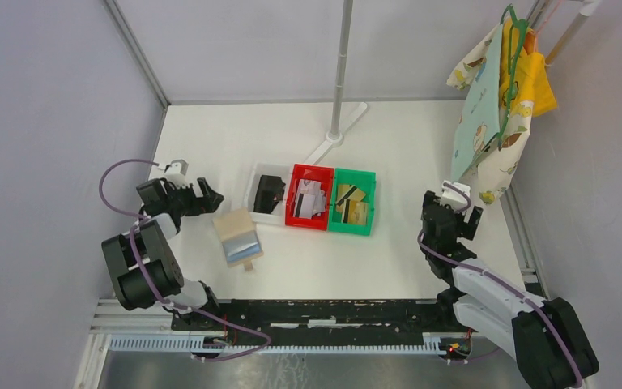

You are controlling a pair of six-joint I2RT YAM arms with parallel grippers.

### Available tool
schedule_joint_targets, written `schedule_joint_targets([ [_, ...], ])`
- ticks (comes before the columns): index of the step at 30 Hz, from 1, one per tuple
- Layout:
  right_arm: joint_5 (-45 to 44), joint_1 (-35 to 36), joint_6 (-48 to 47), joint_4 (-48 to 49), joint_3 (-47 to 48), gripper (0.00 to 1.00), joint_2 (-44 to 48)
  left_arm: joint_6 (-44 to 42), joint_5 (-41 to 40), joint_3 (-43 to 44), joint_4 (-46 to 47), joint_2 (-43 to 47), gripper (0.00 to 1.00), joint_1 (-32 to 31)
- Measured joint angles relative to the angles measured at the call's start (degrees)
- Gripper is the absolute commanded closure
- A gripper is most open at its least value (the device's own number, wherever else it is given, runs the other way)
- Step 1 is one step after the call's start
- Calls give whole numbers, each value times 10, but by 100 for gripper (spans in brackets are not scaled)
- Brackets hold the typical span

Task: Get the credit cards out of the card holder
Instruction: Reset both arms

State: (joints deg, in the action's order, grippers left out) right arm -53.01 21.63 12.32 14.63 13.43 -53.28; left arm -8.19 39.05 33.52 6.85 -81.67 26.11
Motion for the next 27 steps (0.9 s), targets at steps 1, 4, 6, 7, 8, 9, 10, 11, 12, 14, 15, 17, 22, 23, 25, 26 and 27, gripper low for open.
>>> schedule_joint_targets([
  [1,-7,0,-11,28,-16,2,0,21,-1,-20,37,-9,0,0],
  [4,-26,-4,-44,111,-62,2,-13,74,-15,-72,147,-24,0,-2],
  [6,-32,-5,-65,161,-85,2,-35,105,-26,-106,228,-27,0,-4],
  [7,-32,-5,-82,199,-99,2,-48,115,-31,-119,260,-27,0,-7],
  [8,-33,-5,-96,225,-108,2,-59,124,-38,-132,297,-27,0,-10],
  [9,-33,-6,-111,255,-117,2,-70,132,-47,-143,329,-27,0,-15],
  [10,-35,-7,-127,287,-124,2,-84,140,-57,-151,356,-27,0,-23],
  [11,-36,-7,-145,321,-128,2,-99,148,-65,-156,377,-27,0,-31],
  [12,-36,-8,-164,362,-129,2,-118,155,-78,-159,400,-28,0,-42],
  [14,-33,-8,-191,425,-129,2,-142,162,-104,-164,453,-36,0,-65],
  [15,-28,-8,-201,456,-128,2,-154,163,-117,-165,475,-42,0,-77],
  [17,-17,-8,-225,514,-128,2,-181,161,-150,-168,493,-46,0,-106],
  [22,25,-13,-270,615,-128,5,-245,141,-245,-200,541,-47,0,-183],
  [23,42,-18,-275,615,-129,6,-246,133,-269,-204,549,-50,0,-201],
  [25,72,-26,-283,623,-129,2,-242,115,-308,-205,555,-58,0,-230],
  [26,82,-27,-286,627,-129,2,-240,111,-319,-205,557,-59,0,-237],
  [27,92,-28,-288,629,-129,2,-238,105,-330,-205,559,-60,0,-243],
])
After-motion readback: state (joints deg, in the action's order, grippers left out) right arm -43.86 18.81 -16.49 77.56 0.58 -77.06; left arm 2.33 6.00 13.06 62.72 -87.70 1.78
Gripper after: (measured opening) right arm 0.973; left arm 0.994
